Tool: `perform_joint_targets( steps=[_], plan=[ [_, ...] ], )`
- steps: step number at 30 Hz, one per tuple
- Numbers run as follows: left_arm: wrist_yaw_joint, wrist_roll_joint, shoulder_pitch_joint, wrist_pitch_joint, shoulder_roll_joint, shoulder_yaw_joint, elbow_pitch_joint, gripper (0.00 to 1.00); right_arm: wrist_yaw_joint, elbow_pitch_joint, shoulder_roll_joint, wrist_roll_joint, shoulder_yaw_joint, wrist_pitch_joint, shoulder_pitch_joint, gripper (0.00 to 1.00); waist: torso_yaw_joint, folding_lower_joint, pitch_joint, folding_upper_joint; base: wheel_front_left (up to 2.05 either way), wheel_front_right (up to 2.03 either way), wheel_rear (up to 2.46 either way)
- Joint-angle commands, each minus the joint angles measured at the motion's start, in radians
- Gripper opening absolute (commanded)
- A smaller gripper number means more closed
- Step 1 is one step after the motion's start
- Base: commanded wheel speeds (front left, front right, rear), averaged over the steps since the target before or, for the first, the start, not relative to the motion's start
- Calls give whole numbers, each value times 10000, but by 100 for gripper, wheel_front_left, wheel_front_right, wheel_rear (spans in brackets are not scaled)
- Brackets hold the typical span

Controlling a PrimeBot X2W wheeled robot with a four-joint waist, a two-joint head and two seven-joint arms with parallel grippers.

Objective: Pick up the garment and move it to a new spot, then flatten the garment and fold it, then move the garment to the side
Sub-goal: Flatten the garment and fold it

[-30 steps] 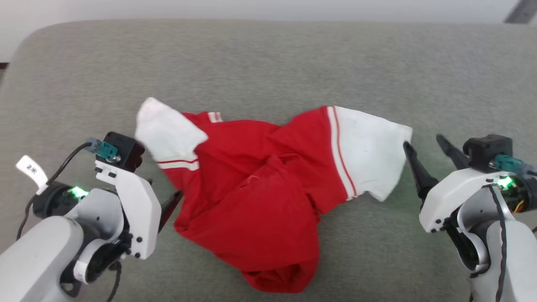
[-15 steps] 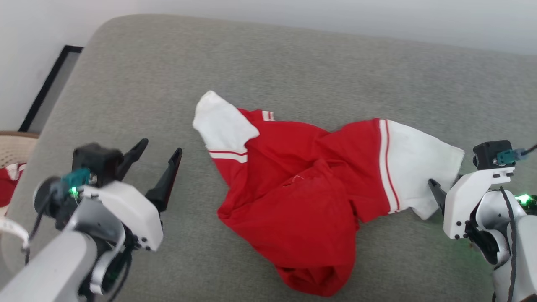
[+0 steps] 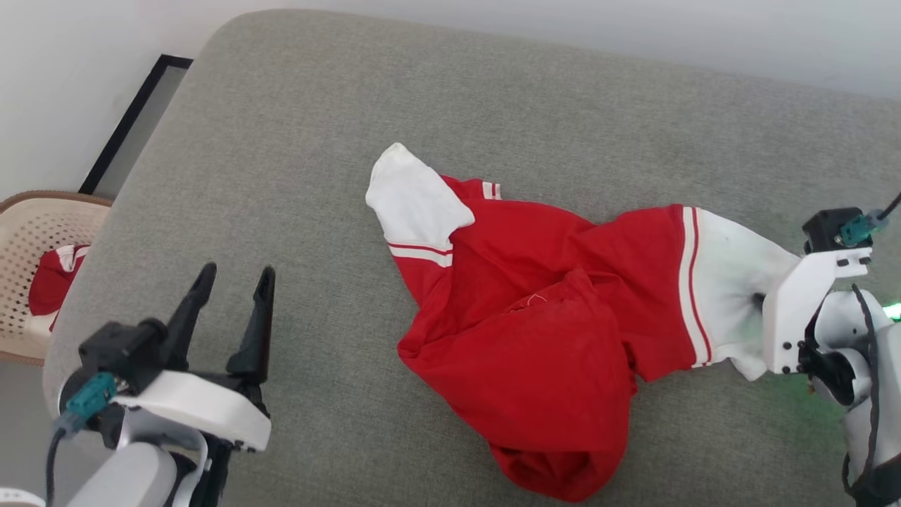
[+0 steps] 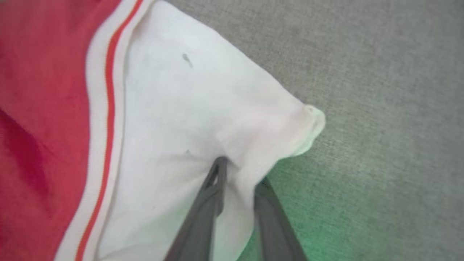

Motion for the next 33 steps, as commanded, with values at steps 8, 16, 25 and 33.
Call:
perform_joint_targets(
  steps=[8, 16, 25, 33],
  plan=[
    [-368, 462, 1071, -255, -1035, 1401, -61, 100, -27, 539, -787, 449, 1, 110, -269, 0, 61, 0, -26, -1, 0, 0, 0],
    [-1179, 1443, 2089, -261, -2168, 2790, -206, 100, -23, 479, -2104, 753, -742, 98, -348, 0, -10, 0, -85, -1, 0, 0, 0],
    [-1990, 2277, 2284, -263, -2888, 3634, 10, 100, -23, 1610, -2925, 722, -1688, -251, -431, 0, -8, 0, 65, -1, 0, 0, 0],
    [-2401, 2657, 2231, -263, -3134, 3925, 208, 100, -21, 2116, -2673, 628, -1500, -746, -845, 100, -209, 0, 49, -1, 0, 0, 0]
  ],
)
